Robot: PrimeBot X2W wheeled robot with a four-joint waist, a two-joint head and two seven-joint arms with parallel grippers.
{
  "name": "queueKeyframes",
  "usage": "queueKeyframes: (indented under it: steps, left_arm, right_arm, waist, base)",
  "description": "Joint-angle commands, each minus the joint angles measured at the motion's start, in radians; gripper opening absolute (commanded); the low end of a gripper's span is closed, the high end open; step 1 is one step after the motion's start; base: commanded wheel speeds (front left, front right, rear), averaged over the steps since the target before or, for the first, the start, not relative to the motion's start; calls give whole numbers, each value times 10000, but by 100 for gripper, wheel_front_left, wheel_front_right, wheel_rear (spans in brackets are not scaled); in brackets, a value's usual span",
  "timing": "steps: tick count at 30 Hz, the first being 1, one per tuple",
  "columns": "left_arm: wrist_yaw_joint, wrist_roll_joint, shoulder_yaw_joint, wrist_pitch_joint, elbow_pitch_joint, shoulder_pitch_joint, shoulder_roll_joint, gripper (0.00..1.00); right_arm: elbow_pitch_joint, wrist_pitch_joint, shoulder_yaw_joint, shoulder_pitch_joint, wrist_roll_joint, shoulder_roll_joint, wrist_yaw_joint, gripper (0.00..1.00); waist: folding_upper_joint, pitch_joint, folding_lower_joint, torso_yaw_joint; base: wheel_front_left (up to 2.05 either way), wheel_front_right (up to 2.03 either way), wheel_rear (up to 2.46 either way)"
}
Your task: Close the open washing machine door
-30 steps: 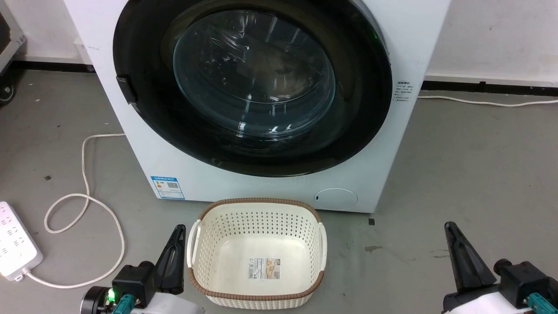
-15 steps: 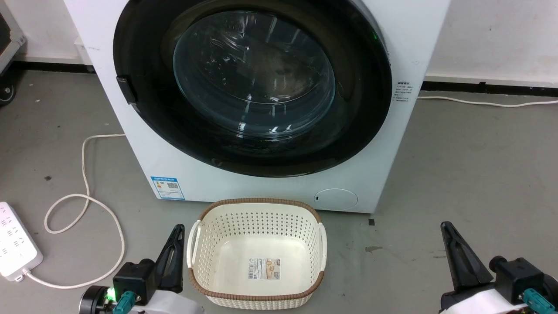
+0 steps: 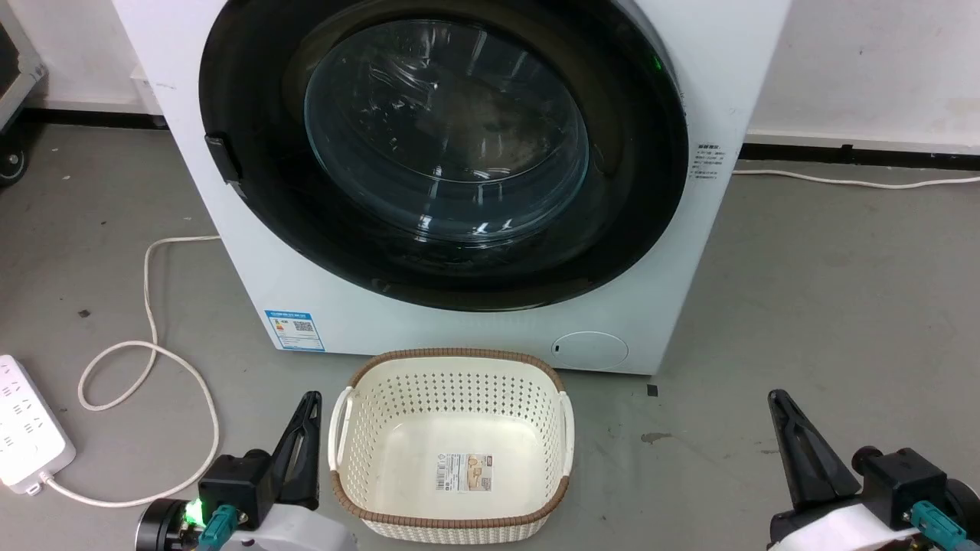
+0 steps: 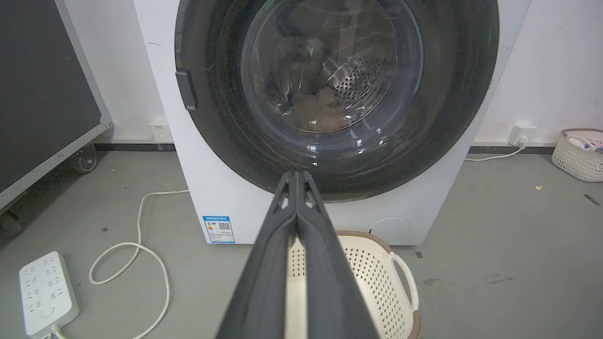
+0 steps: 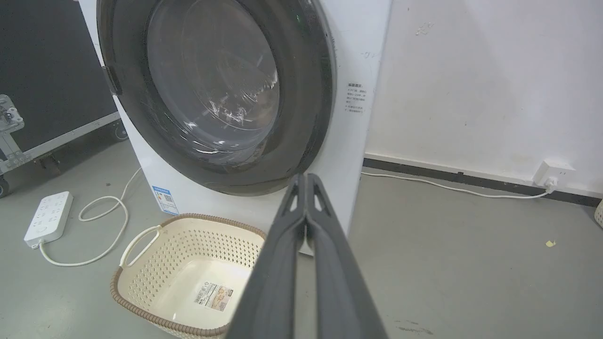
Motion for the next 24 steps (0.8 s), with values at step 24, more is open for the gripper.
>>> queueKeyframes:
  steps: [24]
  left_arm:
    - [289,270,76,519,-239,-130,-13,0]
  right_arm:
    - [-128,524,140,-281,-160,36,-6,0]
  waist:
    - [0,-21,0,-13]
  base:
    - [0,0,0]
